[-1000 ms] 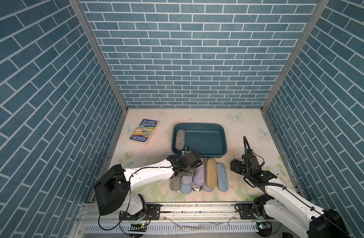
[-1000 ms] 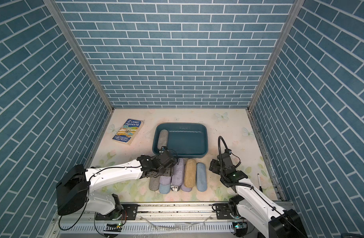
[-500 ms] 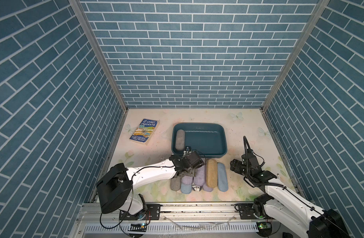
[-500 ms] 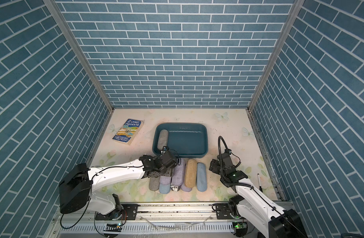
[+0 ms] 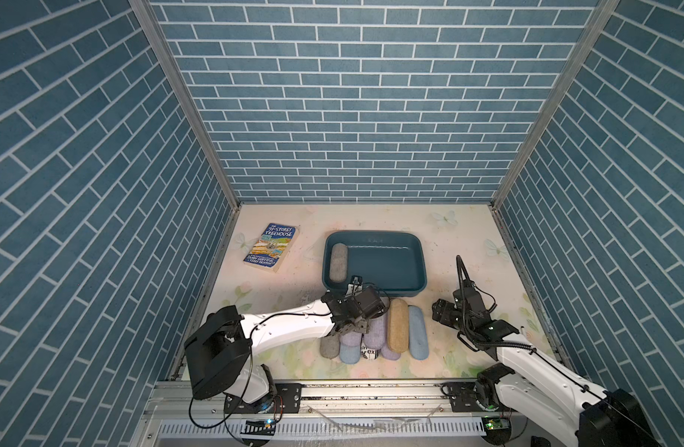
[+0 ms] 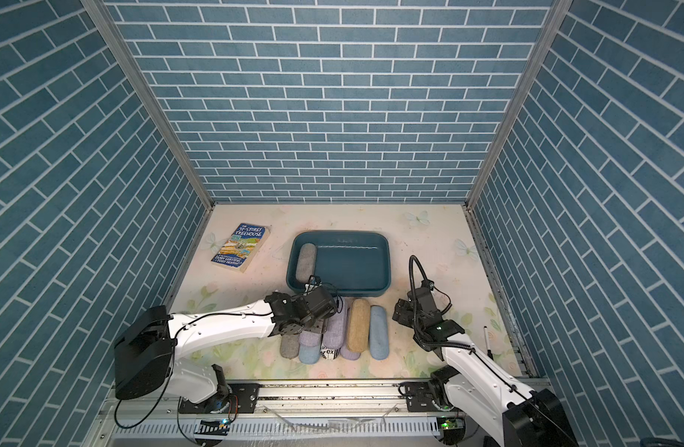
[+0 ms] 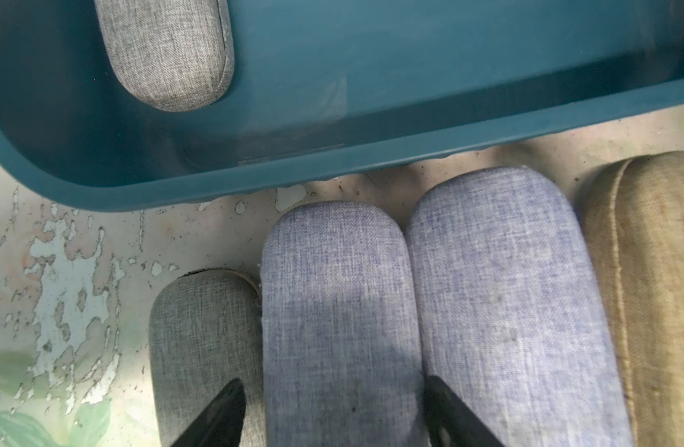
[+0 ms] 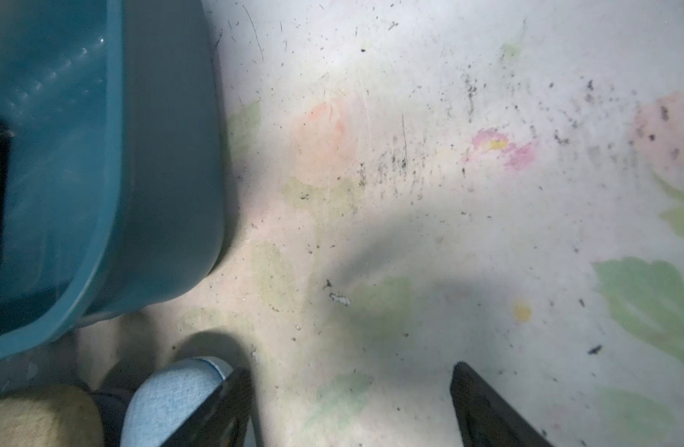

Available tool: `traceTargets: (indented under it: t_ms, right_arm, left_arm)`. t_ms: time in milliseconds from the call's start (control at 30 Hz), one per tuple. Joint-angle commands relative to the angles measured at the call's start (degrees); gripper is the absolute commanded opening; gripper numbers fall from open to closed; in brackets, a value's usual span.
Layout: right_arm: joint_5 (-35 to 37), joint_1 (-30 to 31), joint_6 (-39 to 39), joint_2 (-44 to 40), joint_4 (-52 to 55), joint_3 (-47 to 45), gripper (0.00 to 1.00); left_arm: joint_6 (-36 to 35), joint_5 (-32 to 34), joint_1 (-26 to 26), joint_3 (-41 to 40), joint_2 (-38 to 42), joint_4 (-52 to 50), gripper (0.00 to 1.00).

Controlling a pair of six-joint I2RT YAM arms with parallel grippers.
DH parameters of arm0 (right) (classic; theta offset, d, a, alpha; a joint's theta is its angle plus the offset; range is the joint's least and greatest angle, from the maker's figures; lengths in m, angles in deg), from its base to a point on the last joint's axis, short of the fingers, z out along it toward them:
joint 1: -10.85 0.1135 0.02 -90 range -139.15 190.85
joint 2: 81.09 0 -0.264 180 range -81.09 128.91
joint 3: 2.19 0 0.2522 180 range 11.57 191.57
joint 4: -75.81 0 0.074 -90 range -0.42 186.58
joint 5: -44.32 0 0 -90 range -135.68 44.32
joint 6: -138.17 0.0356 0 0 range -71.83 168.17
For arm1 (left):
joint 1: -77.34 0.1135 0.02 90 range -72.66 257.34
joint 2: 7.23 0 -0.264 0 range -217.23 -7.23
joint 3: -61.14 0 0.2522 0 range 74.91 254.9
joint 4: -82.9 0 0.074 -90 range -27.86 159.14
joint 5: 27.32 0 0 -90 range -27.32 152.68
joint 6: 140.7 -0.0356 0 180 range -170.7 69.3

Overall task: Put the glasses cases into the storage boxes
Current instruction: Pick up the glasses case.

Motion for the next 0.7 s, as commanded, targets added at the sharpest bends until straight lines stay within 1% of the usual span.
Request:
traceTargets:
  t_ms: [0, 100, 200, 367, 467, 667]
  right_arm:
    - [-0.1, 0.1, 2.5, -0.1, -0.4, -1.0, 0.82]
    - [-0.2, 0.1, 2.6, 0.0, -0.9, -1.2, 0.82]
    - [-0.3, 0.1, 2.6, 0.3, -1.0, -1.2, 0.82]
    - [-0.3, 0.1, 2.6, 0.3, -1.1, -1.3, 0.82]
    - [-0.2, 0.1, 2.6, 0.4, -1.3, -1.3, 0.82]
    - [-0.2, 0.1, 2.6, 0.7, -1.5, -1.3, 0.82]
  left_arm:
    - [-0.9, -0.6, -0.9, -0.2, -1.7, -5.1, 0.77]
    - [-1.2, -0.4, -0.9, -0.1, -2.3, -5.4, 0.76]
    - [-1.2, -0.6, -1.1, -0.2, -2.6, -5.4, 0.69]
    - [-0.9, 0.0, -1.2, -0.2, -1.7, -5.8, 0.64]
    - [-0.6, 0.5, -1.2, 0.0, -0.9, -6.2, 0.62]
    - [-0.9, 1.6, -1.2, 1.4, 1.6, -8.4, 0.61]
